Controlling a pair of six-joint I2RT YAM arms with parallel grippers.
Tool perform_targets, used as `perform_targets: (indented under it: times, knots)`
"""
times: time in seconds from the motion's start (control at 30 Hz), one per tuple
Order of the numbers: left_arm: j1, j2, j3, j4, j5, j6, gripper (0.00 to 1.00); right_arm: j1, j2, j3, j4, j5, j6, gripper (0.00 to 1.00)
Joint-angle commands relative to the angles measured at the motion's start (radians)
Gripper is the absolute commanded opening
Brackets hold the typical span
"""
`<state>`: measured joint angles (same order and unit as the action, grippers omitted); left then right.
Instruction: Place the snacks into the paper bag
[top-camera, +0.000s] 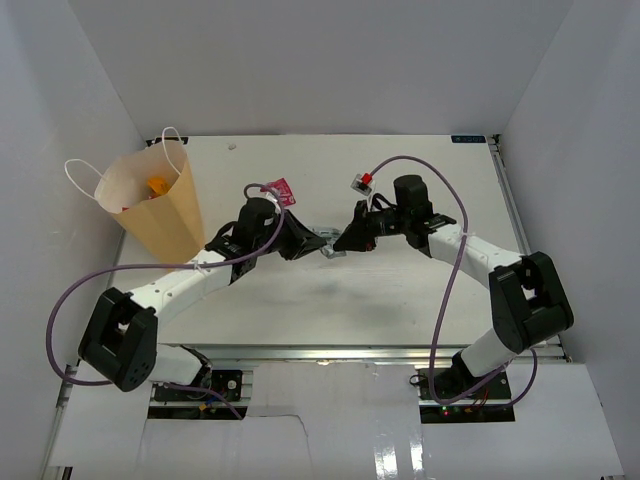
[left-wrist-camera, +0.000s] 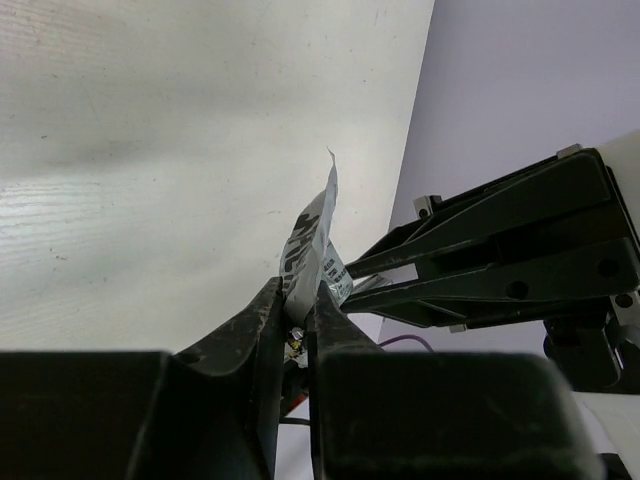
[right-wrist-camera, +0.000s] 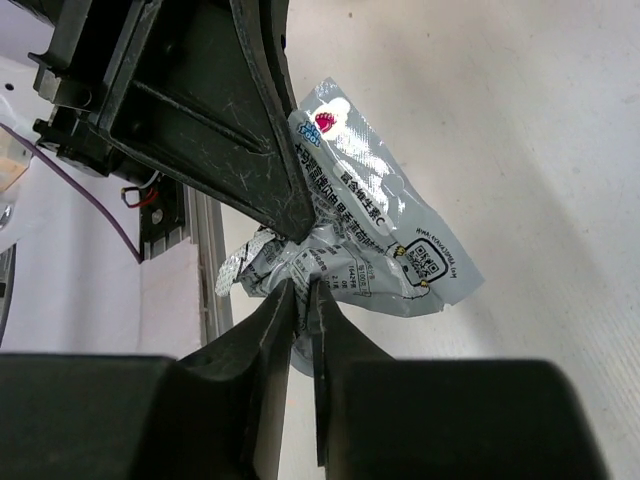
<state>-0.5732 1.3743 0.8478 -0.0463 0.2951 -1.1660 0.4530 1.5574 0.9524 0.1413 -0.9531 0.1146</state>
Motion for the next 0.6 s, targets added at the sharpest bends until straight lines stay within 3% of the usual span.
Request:
perform_targets:
  times: [0.0, 0.03, 0.1, 0.13, 0.27, 0.37, 0.57]
  knots:
    - [-0.002, -0.078, -0.007, -0.010, -0.042, 0.022, 0.19, 0.006, -0.043, 0.008, 0.043, -0.039, 0.013, 0.18]
    - [-0.002, -0.099, -0.004, -0.035, -0.050, 0.038, 0.18, 0.007, -0.045, 0.012, 0.040, -0.042, 0.013, 0.21]
    - [-0.001, -0.124, 0.013, -0.085, -0.082, 0.078, 0.13, 0.006, -0.046, 0.026, 0.032, -0.047, 0.005, 0.36]
    - [-0.002, -0.136, 0.022, -0.104, -0.096, 0.078, 0.11, 0.006, -0.046, 0.026, 0.032, -0.049, -0.001, 0.36]
    - [-0.001, -0.208, 0.080, -0.225, -0.187, 0.188, 0.05, 0.006, -0.045, 0.090, -0.035, -0.071, -0.058, 0.63]
    - [0.001, -0.268, 0.183, -0.384, -0.344, 0.264, 0.04, 0.006, -0.046, 0.141, -0.101, -0.064, -0.159, 0.70]
    - [0.074, -0.348, 0.480, -0.598, -0.641, 0.451, 0.00, 0.006, -0.020, 0.210, -0.190, -0.039, -0.239, 0.71]
